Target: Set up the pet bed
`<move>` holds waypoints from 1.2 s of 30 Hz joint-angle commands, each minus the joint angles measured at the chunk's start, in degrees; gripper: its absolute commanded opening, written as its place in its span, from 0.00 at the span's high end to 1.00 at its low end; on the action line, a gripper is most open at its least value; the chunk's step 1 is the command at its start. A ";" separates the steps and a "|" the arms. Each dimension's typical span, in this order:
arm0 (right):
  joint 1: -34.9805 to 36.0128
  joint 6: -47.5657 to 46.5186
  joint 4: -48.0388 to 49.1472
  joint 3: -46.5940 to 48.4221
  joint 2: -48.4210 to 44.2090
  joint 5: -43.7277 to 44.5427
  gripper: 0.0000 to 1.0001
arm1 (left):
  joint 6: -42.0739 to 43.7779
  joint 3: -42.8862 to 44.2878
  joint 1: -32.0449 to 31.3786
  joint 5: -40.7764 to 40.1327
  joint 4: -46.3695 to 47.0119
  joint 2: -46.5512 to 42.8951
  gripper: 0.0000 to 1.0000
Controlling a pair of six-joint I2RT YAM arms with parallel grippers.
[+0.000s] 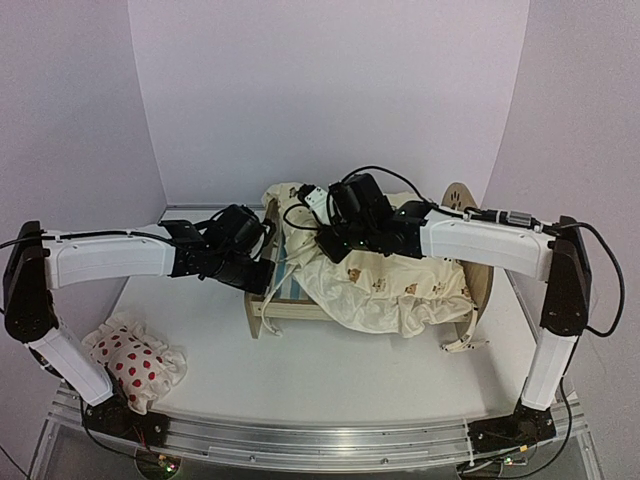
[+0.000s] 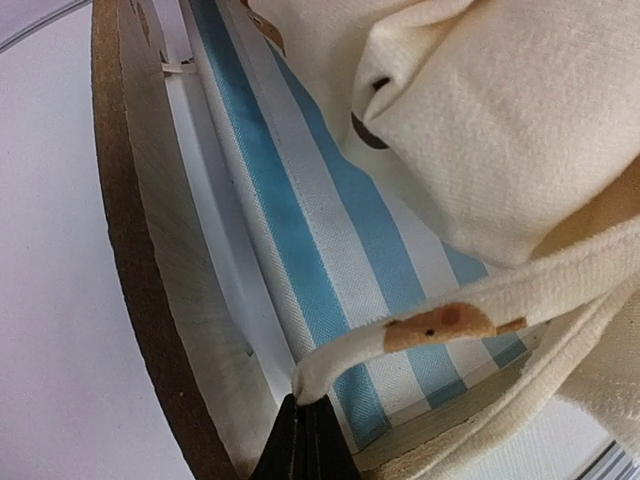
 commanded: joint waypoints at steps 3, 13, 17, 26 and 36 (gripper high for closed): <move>-0.17 1.51 -2.11 -0.30 1.23 0.96 1.00 | -2.90 -0.43 -1.00 1.63 -3.51 -0.47 0.96; 0.89 2.38 -2.10 1.03 4.93 1.16 1.00 | -3.39 2.04 -1.80 3.15 -9.05 -5.17 0.83; 1.27 2.19 -2.26 2.43 6.73 2.23 1.00 | -4.20 2.86 -1.80 2.64 -12.02 -7.00 0.72; 2.47 0.71 -2.62 7.68 12.33 13.17 1.00 | -5.22 4.87 -1.88 -1.74 -17.06 -10.23 0.59; 5.12 -1.15 -2.89 9.76 13.83 16.52 0.98 | -5.51 1.65 -1.87 -3.65 -13.84 -6.86 0.62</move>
